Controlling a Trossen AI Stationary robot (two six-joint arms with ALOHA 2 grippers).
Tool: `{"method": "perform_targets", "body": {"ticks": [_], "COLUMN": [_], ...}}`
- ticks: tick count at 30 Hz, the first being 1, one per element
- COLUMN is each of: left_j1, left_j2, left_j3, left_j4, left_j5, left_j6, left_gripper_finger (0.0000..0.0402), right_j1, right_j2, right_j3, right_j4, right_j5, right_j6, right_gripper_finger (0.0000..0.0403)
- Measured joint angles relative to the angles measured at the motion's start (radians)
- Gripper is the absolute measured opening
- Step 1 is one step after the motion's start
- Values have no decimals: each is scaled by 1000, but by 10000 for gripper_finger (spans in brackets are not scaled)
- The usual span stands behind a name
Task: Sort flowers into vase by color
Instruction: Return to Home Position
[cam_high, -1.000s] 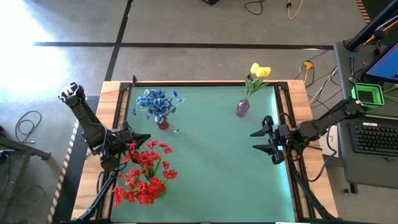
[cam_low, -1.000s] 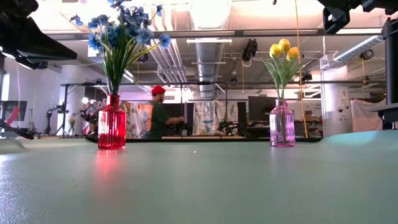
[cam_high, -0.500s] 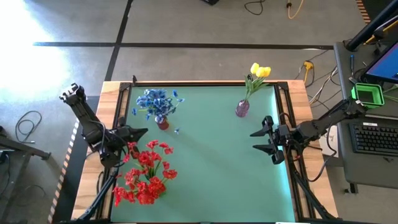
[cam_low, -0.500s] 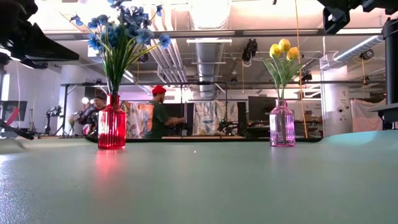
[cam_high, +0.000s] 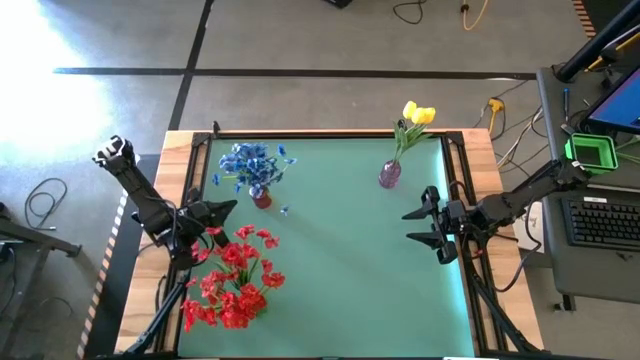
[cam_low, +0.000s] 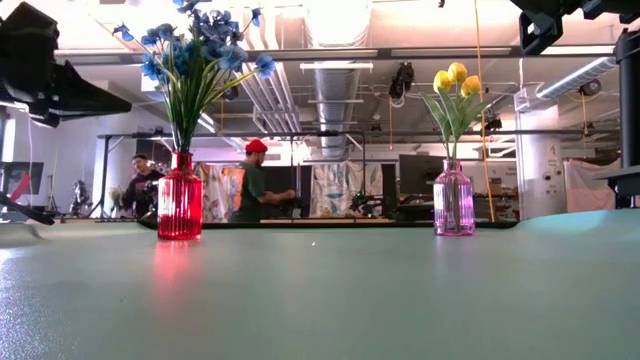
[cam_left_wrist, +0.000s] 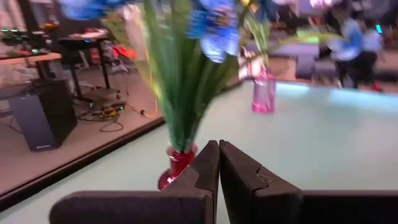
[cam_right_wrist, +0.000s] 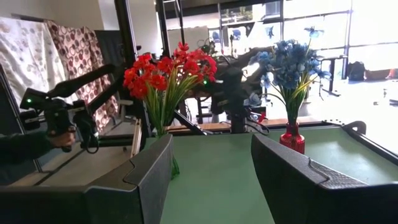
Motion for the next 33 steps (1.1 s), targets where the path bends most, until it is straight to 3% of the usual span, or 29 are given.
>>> {"method": "perform_targets", "body": {"ticks": [4,16,27,33], "left_j1": [0,10,36,37], "left_j2": [-17,-8,42,47], "left_j3": [-39,-49,-51,-51], "left_j4": [-2,-2,5,4], "left_j5": [-77,-99,-88,-95], "left_j6": [-80,43,34,49], "left_gripper_finger": [0,0,0,0], "right_j1": [0,0,0,-1], "right_j2": [0,0,0,-8], "right_j3": [0,0,0,-32], "right_j4": [2,19,22,16], "right_j5": [0,0,0,1], "right_j6": [1,13,24,-51], "right_gripper_finger": [210,210,210,210]}}
